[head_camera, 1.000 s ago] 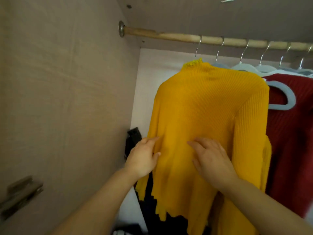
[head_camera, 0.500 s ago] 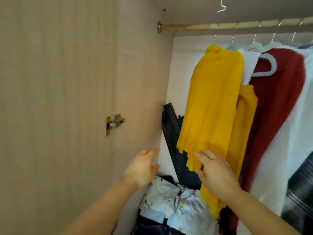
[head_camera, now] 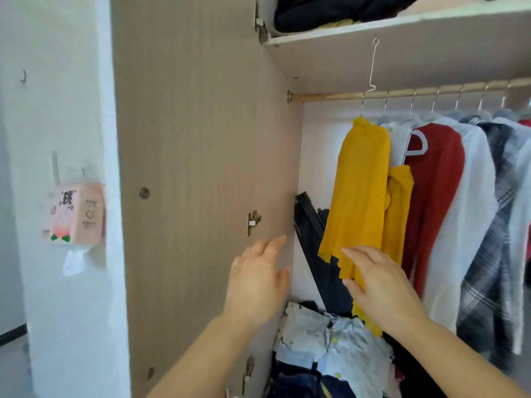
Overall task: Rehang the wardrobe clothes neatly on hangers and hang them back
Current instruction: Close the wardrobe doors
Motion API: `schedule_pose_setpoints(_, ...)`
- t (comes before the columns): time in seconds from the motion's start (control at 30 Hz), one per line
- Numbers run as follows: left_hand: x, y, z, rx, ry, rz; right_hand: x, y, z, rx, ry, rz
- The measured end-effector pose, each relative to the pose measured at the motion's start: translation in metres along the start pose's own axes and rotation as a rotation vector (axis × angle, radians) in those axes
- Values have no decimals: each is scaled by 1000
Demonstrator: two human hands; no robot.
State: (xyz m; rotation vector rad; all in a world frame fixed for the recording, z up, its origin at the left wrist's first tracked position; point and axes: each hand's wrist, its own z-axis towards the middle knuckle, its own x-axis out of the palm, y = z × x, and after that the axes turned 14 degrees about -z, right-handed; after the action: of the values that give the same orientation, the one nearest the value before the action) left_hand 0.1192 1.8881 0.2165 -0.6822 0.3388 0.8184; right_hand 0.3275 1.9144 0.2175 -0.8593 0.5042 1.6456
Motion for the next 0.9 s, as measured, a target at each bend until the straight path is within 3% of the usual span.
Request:
schedule_pose_setpoints(0.23, -100, -11, -71, 305, -14, -49, -67, 85, -49, 81, -55, -1)
schedule_pose_setpoints(0.37, -144, -8, -87, 466, -257, -122, -105, 114, -68, 97, -51, -30)
schedule_pose_setpoints(0.5, -170, 4, -76, 208, -477, -183, -133, 129, -76, 116, -45, -50)
schedule_pose_setpoints(0.6, -174, 14, -65, 2, -328, -260, -144, 133, -80, 113, -37, -68)
schedule_pose_setpoints(0.7, -167, 19, -64, -4, -183, -298, -150, 132, -86, 119, -31, -77)
schedule_pose_setpoints(0.9, -157, 10, -64, 60, -203, -314, -156, 122, -87, 93, -46, -97)
